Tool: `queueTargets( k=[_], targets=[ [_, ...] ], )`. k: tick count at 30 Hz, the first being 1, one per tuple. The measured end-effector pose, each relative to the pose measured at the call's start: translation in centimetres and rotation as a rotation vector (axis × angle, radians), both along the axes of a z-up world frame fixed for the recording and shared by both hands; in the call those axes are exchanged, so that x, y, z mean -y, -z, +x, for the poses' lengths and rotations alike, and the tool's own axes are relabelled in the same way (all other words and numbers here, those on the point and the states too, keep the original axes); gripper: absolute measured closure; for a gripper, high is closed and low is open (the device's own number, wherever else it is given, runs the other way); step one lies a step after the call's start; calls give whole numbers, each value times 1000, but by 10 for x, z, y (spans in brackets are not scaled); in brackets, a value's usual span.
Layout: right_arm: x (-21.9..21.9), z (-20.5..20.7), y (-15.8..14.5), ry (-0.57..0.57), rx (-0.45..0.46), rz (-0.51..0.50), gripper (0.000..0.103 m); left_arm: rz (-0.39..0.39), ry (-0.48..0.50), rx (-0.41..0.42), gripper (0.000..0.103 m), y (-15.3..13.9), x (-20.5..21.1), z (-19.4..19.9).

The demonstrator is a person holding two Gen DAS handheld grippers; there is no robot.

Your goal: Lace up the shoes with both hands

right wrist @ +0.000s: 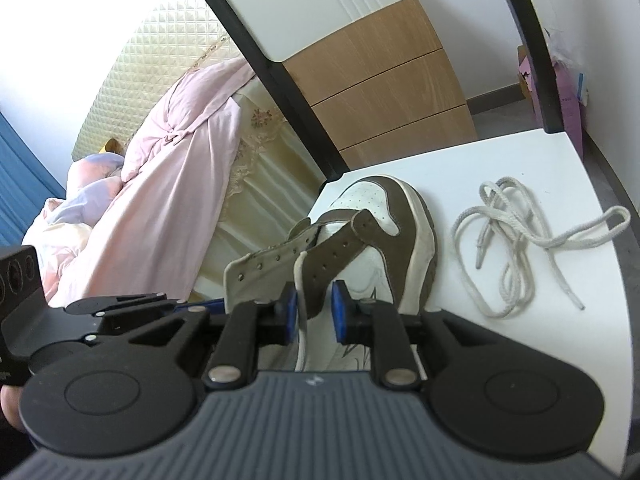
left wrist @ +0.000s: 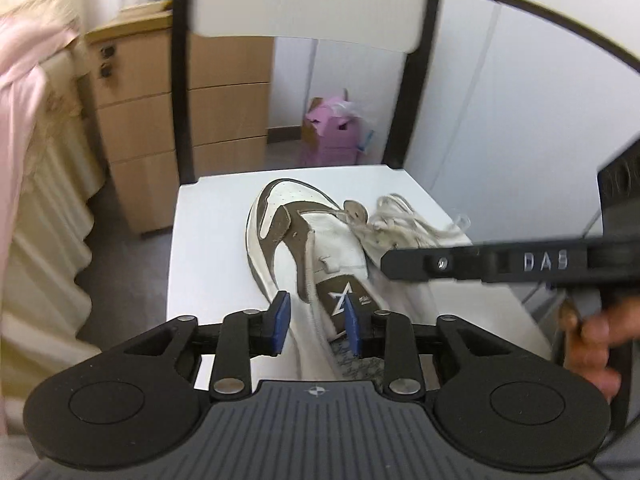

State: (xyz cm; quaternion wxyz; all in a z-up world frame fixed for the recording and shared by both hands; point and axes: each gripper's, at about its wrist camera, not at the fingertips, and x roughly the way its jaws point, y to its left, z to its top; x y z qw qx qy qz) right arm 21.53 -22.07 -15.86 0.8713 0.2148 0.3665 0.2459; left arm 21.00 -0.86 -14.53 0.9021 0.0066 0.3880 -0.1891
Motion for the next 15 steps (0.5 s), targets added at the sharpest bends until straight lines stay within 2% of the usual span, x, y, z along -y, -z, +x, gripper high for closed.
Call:
queueTargets(
  k=[2,9,15],
  targets=[
    [-6,1,0,-5,8,-10,82,1,-27,-3,78,0,-2,0],
    [-26,-3,-1,-8,46,-74,81,13,-24,9,78,2,-5,-4],
    [-24,-6,-1,3,55,-64,78,1,-29,18,78,4,-8,-7]
  ],
)
